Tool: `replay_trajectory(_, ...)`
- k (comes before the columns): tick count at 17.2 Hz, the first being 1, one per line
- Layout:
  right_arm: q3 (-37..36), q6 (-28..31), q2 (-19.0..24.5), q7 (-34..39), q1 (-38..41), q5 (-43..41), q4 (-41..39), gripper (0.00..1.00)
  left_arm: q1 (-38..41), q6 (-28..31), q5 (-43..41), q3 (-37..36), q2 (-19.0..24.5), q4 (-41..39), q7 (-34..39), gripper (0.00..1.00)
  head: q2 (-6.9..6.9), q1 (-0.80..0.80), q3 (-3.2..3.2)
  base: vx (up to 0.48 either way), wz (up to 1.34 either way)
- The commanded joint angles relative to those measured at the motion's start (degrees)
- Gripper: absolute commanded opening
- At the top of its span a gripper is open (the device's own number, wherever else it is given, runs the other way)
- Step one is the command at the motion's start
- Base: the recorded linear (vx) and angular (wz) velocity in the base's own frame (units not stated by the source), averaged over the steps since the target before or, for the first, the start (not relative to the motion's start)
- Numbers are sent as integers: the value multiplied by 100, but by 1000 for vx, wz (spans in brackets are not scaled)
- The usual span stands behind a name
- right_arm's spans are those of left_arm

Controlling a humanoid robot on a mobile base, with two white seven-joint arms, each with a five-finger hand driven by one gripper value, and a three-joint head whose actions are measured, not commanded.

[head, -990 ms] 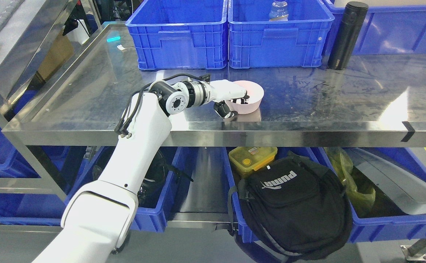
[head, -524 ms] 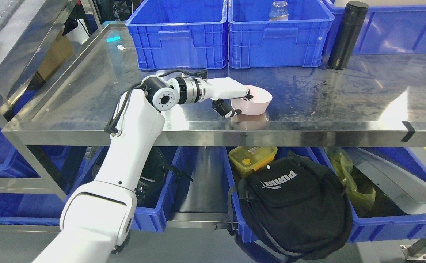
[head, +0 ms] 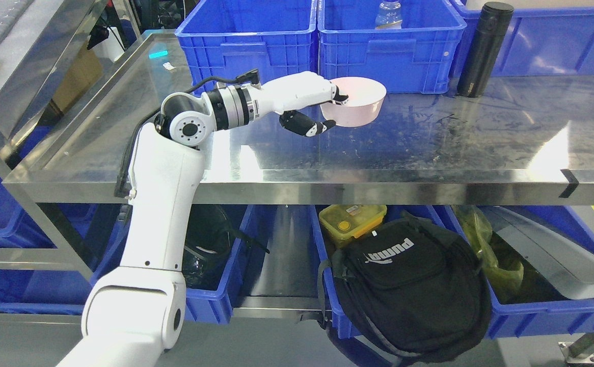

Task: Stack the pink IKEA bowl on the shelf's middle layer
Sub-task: 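Lift the pink bowl up off the shelf with the left hand, then hold the pink bowl raised in the left hand while driving to the other shelf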

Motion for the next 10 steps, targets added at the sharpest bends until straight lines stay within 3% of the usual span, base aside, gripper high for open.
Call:
replay_trajectory(1, 0, 3, -100, -1, 123, 0, -100, 100, 870, -101, 399, 703, 99, -1491, -26, 0, 0, 0, 0, 0, 0)
replay_trajectory(10, 0, 3, -100, -1, 123, 0, -100, 100, 1091, -101, 531, 220, 99, -1561, -8, 0, 0, 0, 0, 0, 0)
